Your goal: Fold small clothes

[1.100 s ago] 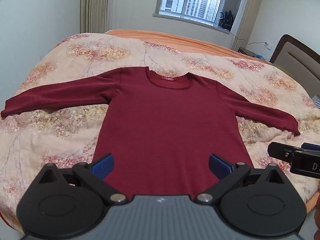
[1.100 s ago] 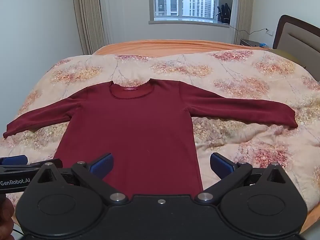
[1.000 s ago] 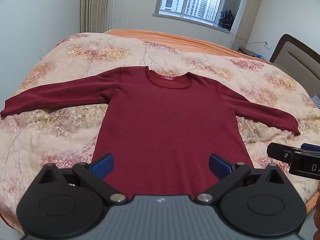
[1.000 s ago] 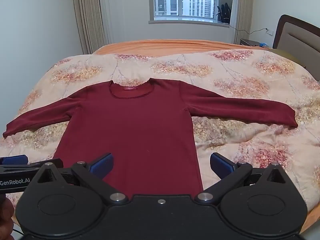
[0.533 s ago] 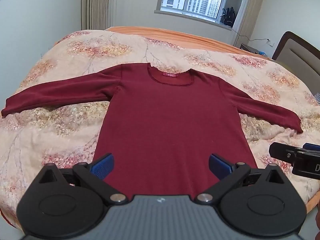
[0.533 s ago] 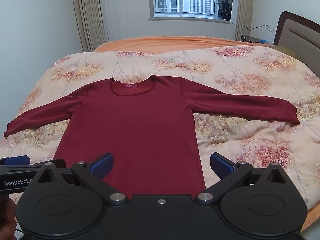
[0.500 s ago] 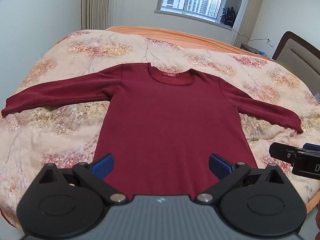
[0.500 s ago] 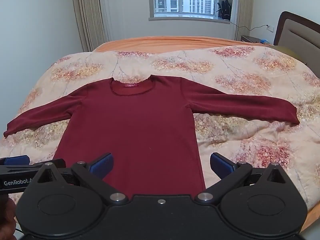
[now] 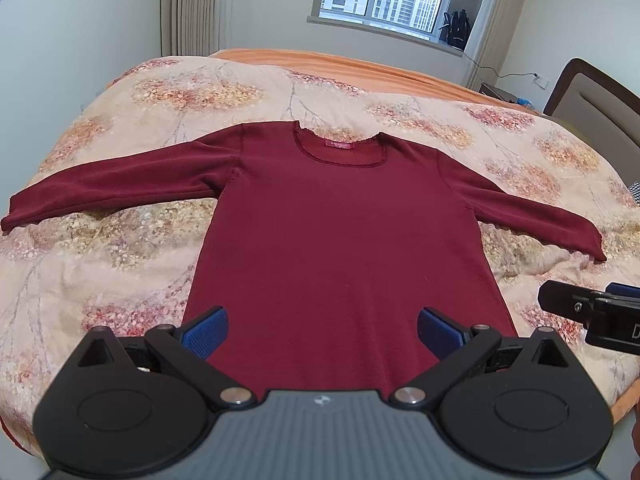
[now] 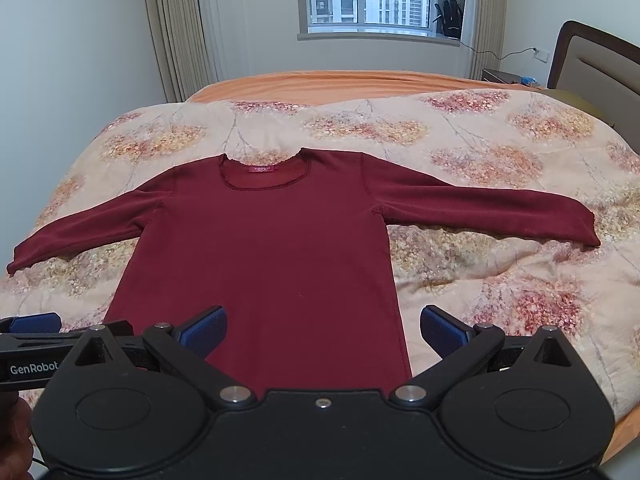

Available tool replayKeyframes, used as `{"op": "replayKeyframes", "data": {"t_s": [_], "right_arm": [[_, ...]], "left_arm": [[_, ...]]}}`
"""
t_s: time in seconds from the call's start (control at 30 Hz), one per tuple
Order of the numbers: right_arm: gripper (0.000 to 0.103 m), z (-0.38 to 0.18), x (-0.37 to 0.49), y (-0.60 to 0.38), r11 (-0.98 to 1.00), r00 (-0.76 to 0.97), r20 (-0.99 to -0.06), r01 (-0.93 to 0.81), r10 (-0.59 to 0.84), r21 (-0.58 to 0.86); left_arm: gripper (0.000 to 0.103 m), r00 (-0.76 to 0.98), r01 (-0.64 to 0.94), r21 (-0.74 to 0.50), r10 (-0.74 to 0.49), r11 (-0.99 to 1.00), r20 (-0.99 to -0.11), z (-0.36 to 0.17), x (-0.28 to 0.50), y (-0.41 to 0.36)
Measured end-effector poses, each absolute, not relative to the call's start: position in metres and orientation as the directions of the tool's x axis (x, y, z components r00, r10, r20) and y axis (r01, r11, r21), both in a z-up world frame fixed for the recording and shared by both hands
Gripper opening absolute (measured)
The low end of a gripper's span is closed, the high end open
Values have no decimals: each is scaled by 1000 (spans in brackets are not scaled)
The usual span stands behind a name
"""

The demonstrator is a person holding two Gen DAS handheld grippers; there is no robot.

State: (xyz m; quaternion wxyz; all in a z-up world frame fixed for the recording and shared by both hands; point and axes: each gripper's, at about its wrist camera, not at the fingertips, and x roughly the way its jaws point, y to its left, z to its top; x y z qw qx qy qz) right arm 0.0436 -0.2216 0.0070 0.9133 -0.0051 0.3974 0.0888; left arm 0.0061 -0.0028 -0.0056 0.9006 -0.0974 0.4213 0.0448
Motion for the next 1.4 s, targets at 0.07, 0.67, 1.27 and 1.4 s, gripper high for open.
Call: {"op": "replayKeyframes", "data": {"t_s": [0.07,0.67,1.27,1.4], "right_arm": [[103,7,44,-222,984,668,-728,-165,156,60],[103,7,43,-221,984,667,-729,-168,157,58],[103,6,40,-219,982,673,-723,-180,158,47],[103,6,39,-218,982,673,-722,-182,159,47]], "left_arm": [[103,642,-162,-138,-2,977,-767,-6,6,-3],[103,641,-159,-139,-5,978,-768,-5,7,-4],[103,649,-155,-147,-11,977,-760,-6,4,-4],[103,649,-154,-148,-13,977,-761,-7,4,-3]]}}
